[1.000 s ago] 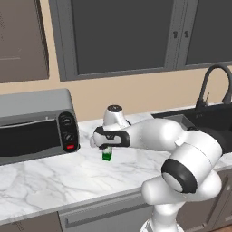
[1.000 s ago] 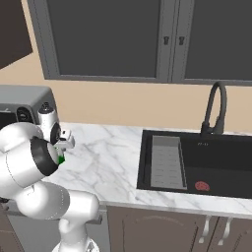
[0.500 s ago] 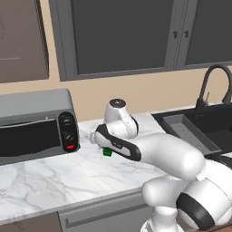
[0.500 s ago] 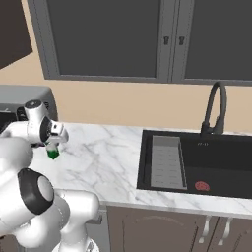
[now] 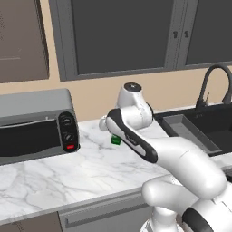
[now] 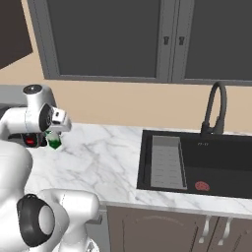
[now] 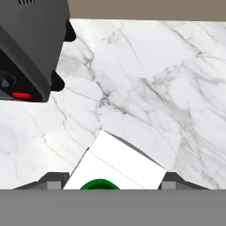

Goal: Gather the eggs and milk located in the vicinity of the sink area and place them right next to the bowl.

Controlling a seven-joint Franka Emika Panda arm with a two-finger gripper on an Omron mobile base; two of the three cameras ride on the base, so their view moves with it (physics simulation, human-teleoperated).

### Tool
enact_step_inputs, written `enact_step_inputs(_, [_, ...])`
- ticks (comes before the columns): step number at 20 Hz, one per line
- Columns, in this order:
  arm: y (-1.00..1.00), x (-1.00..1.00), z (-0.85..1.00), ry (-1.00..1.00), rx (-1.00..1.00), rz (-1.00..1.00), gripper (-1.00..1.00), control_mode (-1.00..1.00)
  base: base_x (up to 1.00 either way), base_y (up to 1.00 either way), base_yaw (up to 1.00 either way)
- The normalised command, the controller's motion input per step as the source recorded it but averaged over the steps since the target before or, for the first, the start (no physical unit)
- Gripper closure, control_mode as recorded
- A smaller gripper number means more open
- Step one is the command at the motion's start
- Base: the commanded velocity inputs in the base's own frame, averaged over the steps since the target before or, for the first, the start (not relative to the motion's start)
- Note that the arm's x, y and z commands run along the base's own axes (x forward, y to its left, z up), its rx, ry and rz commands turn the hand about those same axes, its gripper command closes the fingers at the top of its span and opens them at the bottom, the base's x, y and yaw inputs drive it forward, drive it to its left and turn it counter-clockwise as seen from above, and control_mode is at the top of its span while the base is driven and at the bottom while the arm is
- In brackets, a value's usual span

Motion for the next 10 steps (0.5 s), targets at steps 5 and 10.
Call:
enact_step_inputs(5, [-0.55,-0.45,0.36,0.0,0.0,0.02,1.0,-1.0,0.0,0.0,0.0])
enact_step_inputs(10, [-0.53,-0.59,0.1,0.0,0.0,0.01,1.0,-1.0,0.0,0.0,0.0])
